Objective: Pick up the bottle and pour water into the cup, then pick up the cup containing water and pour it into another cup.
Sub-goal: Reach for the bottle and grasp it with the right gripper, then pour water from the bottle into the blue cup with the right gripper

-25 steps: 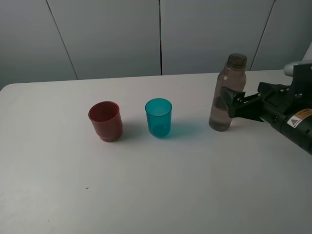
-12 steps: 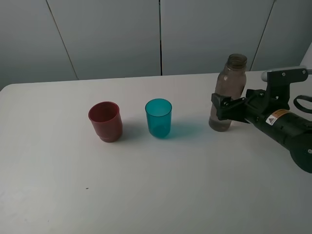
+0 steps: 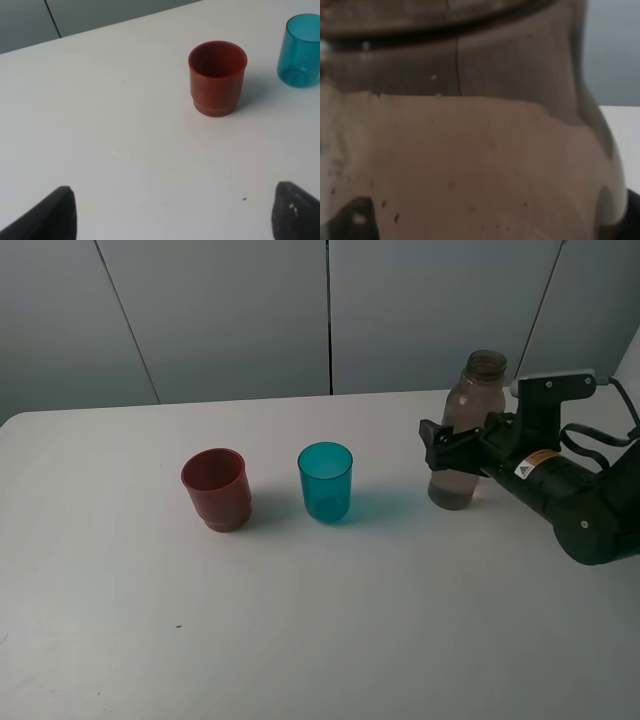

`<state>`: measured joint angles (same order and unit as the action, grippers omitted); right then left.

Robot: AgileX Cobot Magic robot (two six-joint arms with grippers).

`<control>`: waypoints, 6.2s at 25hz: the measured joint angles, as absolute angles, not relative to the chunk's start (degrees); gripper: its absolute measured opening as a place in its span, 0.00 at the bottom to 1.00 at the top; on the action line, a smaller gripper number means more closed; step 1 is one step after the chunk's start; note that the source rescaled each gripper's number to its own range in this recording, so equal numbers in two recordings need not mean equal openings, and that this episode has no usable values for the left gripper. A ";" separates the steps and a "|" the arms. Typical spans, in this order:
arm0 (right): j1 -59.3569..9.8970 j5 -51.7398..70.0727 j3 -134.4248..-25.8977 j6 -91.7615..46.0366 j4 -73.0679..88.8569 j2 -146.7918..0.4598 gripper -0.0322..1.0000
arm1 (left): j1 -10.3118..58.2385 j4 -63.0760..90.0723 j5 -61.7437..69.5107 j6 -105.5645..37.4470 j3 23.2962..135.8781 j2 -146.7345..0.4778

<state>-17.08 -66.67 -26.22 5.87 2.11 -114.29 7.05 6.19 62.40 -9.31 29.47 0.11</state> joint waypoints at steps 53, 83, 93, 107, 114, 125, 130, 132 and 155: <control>-17.08 -13.11 -32.90 -26.57 3.52 -86.09 0.04 | 7.05 6.19 62.40 -9.31 29.47 0.11; -20.06 10.84 -45.50 11.60 -64.93 -91.97 0.04 | 7.05 6.19 62.40 -9.31 29.47 0.11; -26.17 16.22 -45.95 29.64 -88.77 -96.48 0.04 | 7.05 6.19 62.40 -9.31 29.47 0.11; -34.17 25.26 -46.17 37.16 -98.33 -100.01 0.04 | 7.05 6.19 62.40 -9.31 29.47 0.11; -35.93 26.26 -48.11 37.25 -98.33 -102.86 0.04 | 7.05 6.19 62.40 -9.19 29.47 0.11; -35.93 28.25 -50.51 33.66 -98.33 -104.88 0.04 | 7.05 6.19 62.40 -9.33 29.47 0.11; -35.93 28.54 -50.59 29.87 -98.33 -105.76 0.04 | 7.05 6.19 62.40 -9.33 29.47 0.11; -35.93 29.44 -50.59 28.13 -98.33 -105.76 0.04 | 7.05 6.19 62.40 -9.33 29.47 0.11; -37.53 33.29 -53.28 17.35 -98.33 -105.76 0.04 | 7.05 6.19 62.40 -9.33 29.47 0.11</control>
<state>-37.53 33.29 -53.28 17.35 -98.33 -105.76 7.05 6.19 62.40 -9.33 29.47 0.11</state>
